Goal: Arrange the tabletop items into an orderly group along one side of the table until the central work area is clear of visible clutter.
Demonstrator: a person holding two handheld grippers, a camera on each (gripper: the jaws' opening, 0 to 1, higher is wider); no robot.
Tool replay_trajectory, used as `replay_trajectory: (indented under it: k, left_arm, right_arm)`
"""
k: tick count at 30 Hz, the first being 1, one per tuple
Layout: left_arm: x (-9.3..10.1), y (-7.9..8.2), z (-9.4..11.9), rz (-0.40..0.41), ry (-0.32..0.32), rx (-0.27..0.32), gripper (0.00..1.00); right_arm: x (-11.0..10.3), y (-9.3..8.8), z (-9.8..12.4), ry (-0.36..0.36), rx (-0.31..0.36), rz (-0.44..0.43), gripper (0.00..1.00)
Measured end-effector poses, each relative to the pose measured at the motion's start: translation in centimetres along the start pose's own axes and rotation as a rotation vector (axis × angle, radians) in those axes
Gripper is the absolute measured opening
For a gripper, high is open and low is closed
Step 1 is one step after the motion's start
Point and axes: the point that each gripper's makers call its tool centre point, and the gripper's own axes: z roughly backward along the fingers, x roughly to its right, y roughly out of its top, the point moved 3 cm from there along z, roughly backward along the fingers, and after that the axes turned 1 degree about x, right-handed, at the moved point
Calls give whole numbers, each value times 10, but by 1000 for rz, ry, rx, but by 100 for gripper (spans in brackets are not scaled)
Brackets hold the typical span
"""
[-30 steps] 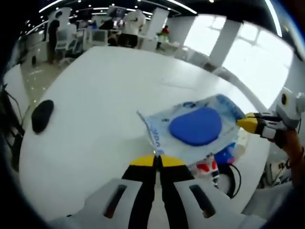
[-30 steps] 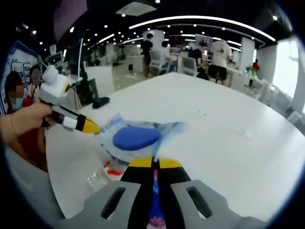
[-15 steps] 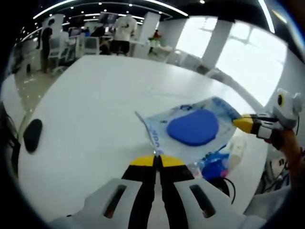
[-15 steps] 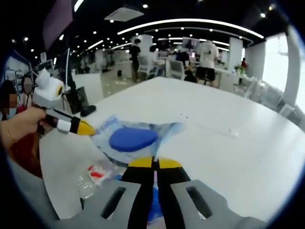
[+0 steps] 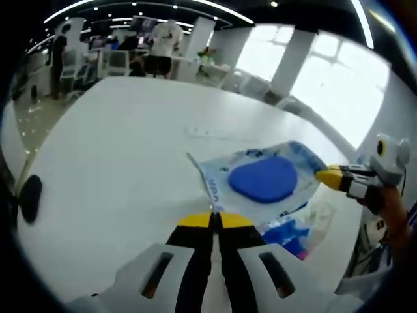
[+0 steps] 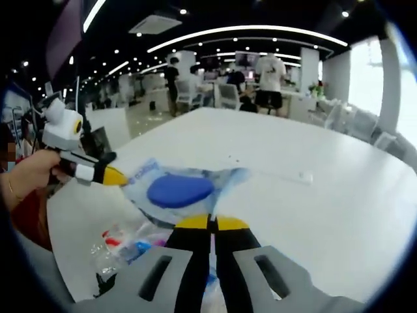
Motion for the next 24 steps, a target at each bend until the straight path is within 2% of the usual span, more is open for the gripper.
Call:
replay_trajectory:
  k: [8,15,24]
  left_arm:
    - [3,6,-21,-7,-10,-1,0]
    - [7,15,-39,36,-24,33,0]
    - [13,3,-62,15,-25,3,0]
  right_arm:
    - [17,-4,-9,-19,-1,-8,1]
    - [36,-11,-18,-52,-12,2,1]
    - [54,-27,-33,-63,-33,-39,1]
